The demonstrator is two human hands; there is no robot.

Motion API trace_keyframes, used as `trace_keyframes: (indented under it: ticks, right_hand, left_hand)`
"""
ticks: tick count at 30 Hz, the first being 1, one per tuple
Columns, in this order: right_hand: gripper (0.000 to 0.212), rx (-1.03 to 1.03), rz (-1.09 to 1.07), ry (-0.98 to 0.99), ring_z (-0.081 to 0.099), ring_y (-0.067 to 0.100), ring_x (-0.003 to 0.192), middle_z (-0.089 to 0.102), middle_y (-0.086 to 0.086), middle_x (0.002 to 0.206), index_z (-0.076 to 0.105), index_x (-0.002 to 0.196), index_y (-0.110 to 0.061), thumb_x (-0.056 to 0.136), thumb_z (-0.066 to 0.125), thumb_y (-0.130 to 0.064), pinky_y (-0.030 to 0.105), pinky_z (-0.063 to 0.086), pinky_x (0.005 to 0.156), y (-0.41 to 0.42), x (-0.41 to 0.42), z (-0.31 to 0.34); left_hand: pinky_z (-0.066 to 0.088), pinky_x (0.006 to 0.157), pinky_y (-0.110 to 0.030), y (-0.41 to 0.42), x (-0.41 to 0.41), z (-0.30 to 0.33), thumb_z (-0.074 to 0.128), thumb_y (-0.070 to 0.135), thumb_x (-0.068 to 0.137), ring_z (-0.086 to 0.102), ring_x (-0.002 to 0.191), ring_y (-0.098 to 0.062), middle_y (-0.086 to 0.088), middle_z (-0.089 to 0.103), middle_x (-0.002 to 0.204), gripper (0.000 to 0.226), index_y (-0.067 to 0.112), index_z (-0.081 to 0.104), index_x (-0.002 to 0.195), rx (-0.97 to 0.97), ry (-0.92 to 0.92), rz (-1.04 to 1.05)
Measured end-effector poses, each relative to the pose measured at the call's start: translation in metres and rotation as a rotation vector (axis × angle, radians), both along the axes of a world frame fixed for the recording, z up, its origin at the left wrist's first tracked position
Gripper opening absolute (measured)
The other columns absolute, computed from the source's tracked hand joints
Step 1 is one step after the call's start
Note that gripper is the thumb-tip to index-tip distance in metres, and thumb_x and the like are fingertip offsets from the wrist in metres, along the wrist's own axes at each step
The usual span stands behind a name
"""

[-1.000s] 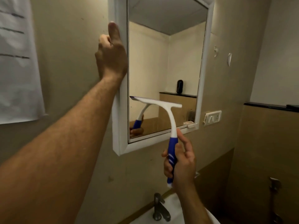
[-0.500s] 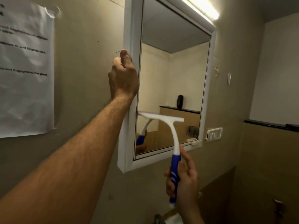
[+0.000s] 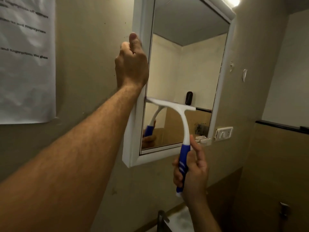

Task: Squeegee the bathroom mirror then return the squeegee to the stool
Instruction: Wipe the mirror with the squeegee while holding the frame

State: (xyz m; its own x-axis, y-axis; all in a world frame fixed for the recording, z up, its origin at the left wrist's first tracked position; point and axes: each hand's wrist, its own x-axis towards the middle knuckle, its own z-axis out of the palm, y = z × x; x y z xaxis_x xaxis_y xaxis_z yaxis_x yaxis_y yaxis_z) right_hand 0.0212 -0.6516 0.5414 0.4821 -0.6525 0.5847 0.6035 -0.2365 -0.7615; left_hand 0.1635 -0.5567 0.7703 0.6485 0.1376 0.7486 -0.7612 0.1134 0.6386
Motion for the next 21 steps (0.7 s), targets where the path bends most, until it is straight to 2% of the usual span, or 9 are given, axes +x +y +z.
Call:
trace_keyframes:
  ticks: [2,4,5,8,10,12,18,19,21]
  right_hand:
    - [0.040,0.040,0.026,0.046,0.043,0.018,0.043,0.064,0.009,0.069,0.059,0.117,-0.048,0.080,0.054,-0.060,0.025,0.035,0.038,0.003,-0.005,-0.028]
    - [0.063,0.048,0.044,0.060,0.043,0.017,0.042,0.065,0.011,0.071,0.060,0.117,-0.047,0.062,0.064,-0.077,0.025,0.036,0.036,0.004,-0.012,-0.045]
    - [0.066,0.040,0.026,0.068,0.043,0.016,0.041,0.065,0.012,0.071,0.061,0.117,-0.047,0.060,0.065,-0.079,0.025,0.036,0.035,0.005,-0.014,-0.047]
    - [0.038,0.029,-0.006,0.041,0.043,0.015,0.042,0.065,0.010,0.073,0.060,0.117,-0.048,0.081,0.054,-0.058,0.023,0.036,0.035,0.001,-0.015,-0.030]
    - [0.036,0.026,-0.016,0.017,0.043,0.014,0.042,0.066,0.009,0.075,0.058,0.120,-0.048,0.087,0.044,-0.044,0.024,0.036,0.036,-0.002,-0.013,-0.014]
    - [0.037,0.022,0.006,0.013,0.043,0.014,0.043,0.066,0.009,0.076,0.058,0.120,-0.049,0.088,0.042,-0.041,0.024,0.036,0.037,-0.002,-0.010,-0.006]
    - [0.033,0.072,0.056,0.083,0.044,0.017,0.043,0.066,0.008,0.073,0.061,0.117,-0.048,0.086,0.048,-0.047,0.024,0.037,0.037,-0.005,-0.017,-0.050]
    - [0.037,0.085,0.083,0.096,0.044,0.017,0.043,0.066,0.010,0.073,0.061,0.118,-0.048,0.082,0.055,-0.056,0.025,0.038,0.036,-0.005,-0.019,-0.059]
    - [0.062,0.106,0.110,0.104,0.043,0.018,0.042,0.066,0.014,0.074,0.062,0.120,-0.045,0.065,0.067,-0.073,0.025,0.039,0.036,-0.006,-0.024,-0.072]
  left_hand:
    - [0.035,0.054,-0.021,-0.001,0.001,0.001,0.019,0.044,0.101,0.048,0.064,-0.003,0.010,0.049,0.070,0.049,0.014,0.057,0.102,-0.013,-0.004,-0.003]
    - [0.037,0.056,-0.022,-0.001,0.002,0.002,0.019,0.044,0.101,0.049,0.063,-0.005,0.009,0.049,0.069,0.049,0.013,0.057,0.101,-0.015,-0.004,0.002]
    - [0.036,0.056,-0.021,-0.002,0.003,0.002,0.019,0.045,0.101,0.049,0.062,-0.005,0.009,0.049,0.068,0.049,0.013,0.057,0.099,-0.015,-0.005,0.005]
    - [0.033,0.053,-0.020,-0.002,0.004,0.000,0.020,0.044,0.101,0.045,0.057,-0.004,0.011,0.044,0.063,0.046,0.015,0.055,0.093,-0.022,-0.013,0.005]
    - [0.034,0.054,-0.020,-0.002,0.002,0.000,0.020,0.044,0.100,0.045,0.058,-0.004,0.011,0.044,0.063,0.048,0.013,0.056,0.096,-0.032,-0.017,0.008]
    - [0.035,0.054,-0.019,-0.001,0.002,-0.001,0.020,0.042,0.101,0.046,0.058,-0.003,0.011,0.046,0.064,0.047,0.013,0.057,0.098,-0.033,-0.023,0.011]
    - [0.037,0.056,-0.019,-0.003,0.007,0.001,0.021,0.040,0.101,0.045,0.057,-0.003,0.011,0.044,0.064,0.042,0.016,0.054,0.091,-0.038,-0.064,0.013]
    - [0.040,0.057,-0.020,-0.004,0.008,0.000,0.020,0.041,0.101,0.048,0.060,-0.003,0.010,0.047,0.066,0.040,0.019,0.052,0.091,-0.037,-0.063,0.010]
    - [0.043,0.060,-0.022,-0.006,0.007,-0.002,0.020,0.043,0.101,0.052,0.064,-0.005,0.008,0.051,0.070,0.038,0.023,0.050,0.092,-0.046,-0.071,0.016]
